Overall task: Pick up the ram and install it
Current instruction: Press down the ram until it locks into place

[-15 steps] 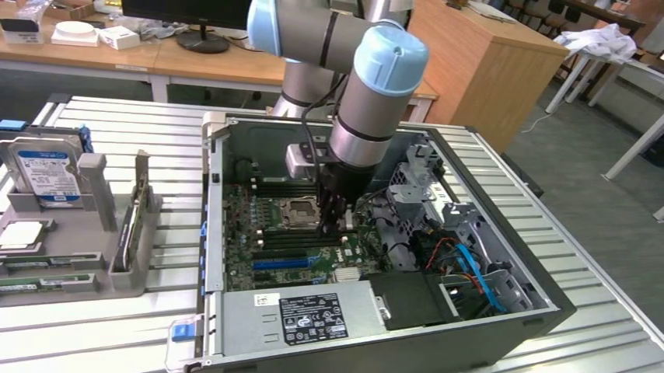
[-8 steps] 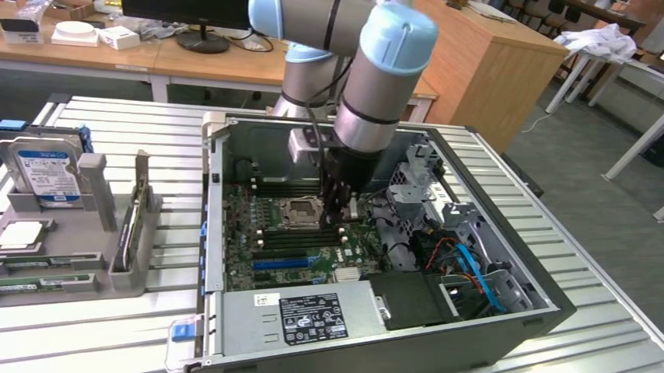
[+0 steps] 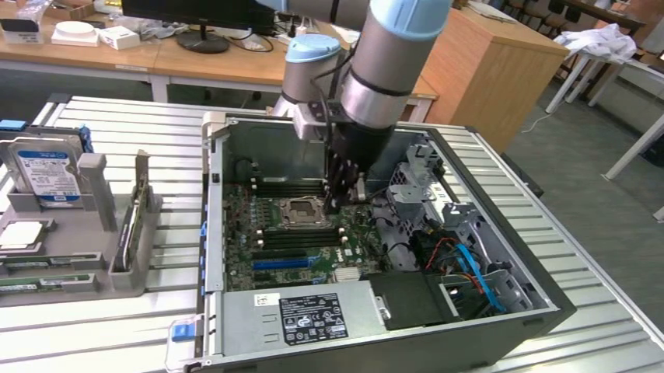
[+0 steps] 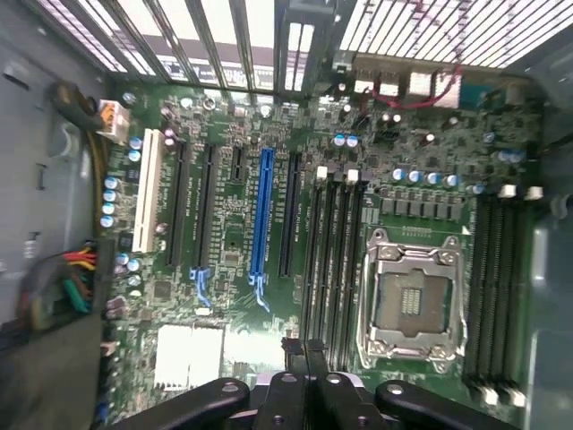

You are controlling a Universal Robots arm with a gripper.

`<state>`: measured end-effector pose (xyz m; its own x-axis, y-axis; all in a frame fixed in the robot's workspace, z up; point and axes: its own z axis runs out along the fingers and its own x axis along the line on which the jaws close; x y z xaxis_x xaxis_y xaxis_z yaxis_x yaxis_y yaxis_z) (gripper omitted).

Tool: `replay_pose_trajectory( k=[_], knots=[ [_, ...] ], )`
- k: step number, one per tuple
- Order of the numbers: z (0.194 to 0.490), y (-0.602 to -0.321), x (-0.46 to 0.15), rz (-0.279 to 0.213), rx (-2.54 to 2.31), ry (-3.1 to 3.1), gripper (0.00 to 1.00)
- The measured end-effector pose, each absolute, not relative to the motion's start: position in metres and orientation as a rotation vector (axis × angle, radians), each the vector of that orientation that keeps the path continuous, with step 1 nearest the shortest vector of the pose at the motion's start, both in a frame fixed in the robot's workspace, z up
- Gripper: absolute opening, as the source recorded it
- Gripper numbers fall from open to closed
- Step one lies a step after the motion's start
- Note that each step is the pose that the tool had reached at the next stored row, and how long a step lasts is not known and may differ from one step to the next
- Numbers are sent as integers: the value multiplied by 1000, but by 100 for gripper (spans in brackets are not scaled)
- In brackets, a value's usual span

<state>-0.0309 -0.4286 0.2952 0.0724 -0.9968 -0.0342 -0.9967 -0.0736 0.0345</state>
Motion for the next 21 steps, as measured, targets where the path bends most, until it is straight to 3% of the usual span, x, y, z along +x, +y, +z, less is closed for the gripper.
replay_pose_trajectory(
  k=[21],
  knots=[
    [372, -433, -31, -100, 2311, -2147, 10]
  ],
)
